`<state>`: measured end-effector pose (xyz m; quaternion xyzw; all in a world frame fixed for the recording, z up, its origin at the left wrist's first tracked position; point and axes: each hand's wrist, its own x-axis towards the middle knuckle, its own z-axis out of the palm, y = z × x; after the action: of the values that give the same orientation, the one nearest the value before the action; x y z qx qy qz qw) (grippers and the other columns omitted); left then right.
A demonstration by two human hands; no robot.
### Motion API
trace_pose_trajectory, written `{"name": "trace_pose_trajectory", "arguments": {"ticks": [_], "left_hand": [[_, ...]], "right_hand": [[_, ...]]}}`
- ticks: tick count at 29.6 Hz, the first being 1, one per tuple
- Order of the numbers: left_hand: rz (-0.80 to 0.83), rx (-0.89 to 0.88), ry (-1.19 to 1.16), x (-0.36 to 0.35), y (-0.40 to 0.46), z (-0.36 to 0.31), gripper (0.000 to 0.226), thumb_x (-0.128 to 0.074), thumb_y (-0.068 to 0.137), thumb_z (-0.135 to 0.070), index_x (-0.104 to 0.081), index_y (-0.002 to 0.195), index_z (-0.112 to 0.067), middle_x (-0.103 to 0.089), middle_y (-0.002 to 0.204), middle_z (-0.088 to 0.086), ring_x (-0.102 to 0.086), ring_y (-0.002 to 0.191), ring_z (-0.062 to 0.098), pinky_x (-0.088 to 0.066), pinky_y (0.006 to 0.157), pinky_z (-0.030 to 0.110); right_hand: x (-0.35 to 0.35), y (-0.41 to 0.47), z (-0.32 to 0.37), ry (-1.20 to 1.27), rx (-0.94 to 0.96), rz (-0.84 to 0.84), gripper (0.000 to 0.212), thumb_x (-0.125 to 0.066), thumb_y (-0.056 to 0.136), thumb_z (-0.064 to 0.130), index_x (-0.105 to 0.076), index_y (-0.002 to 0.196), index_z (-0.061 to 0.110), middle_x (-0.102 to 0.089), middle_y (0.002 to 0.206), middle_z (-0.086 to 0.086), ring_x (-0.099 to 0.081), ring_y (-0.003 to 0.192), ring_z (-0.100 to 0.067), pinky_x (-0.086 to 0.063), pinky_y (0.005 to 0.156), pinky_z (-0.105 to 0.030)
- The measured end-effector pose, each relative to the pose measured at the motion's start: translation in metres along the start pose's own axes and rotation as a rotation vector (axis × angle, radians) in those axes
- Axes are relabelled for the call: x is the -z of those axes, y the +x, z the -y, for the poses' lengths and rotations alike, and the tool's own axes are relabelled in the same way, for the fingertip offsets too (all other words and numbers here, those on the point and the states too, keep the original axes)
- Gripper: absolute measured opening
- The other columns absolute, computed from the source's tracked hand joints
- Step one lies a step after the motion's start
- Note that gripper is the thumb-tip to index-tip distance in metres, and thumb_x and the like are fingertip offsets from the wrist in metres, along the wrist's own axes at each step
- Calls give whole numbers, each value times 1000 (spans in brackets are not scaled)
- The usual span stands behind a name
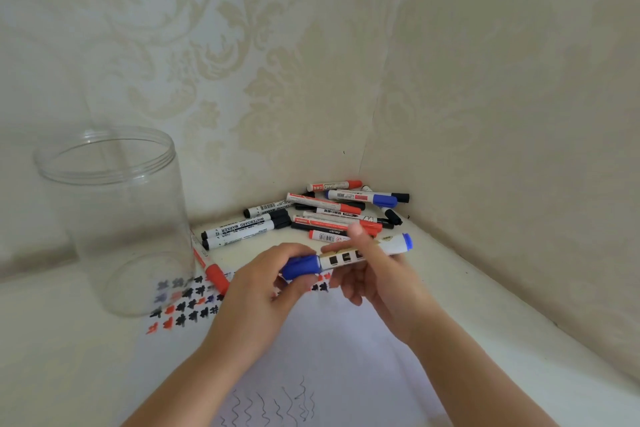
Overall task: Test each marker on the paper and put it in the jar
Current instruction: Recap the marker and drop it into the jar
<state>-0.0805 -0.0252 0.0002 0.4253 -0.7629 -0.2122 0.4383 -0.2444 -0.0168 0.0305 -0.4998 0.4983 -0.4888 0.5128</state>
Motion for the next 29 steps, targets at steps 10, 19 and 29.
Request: {"name": "trace_pose_trajectory", "arguments": {"ticks": [10, 19, 29], "left_hand": [[173, -113, 286, 14, 7, -29, 27, -35, 94, -34, -37, 119, -23, -39, 98, -16, -46, 77, 7, -35, 59, 15], [154, -54, 250, 10, 12, -34, 23, -36, 95, -30, -40, 117, -22, -50, 106, -7, -50, 83, 10, -39, 69, 24], [-45, -14, -76, 71, 4, -29, 21, -62, 75, -51, -49, 88, -40, -62, 81, -3, -56, 58, 15, -44, 55, 23]], "right_hand": [[-19, -3, 6, 299, -31, -50, 34, -40, 86, 20, -71, 80, 7, -41, 55, -11, -29, 39, -15, -22, 40, -22], [-28, 2, 11, 325, -64, -139, 39, -37, 86, 20, -72, 79, 4, -40, 52, -9, -26, 36, -12, -18, 42, -25], [-37, -4, 23, 143, -19, 186, 56, -48, 81, 58, -66, 96, 7, -46, 49, -2, -34, 42, -12, -31, 44, -22]]}}
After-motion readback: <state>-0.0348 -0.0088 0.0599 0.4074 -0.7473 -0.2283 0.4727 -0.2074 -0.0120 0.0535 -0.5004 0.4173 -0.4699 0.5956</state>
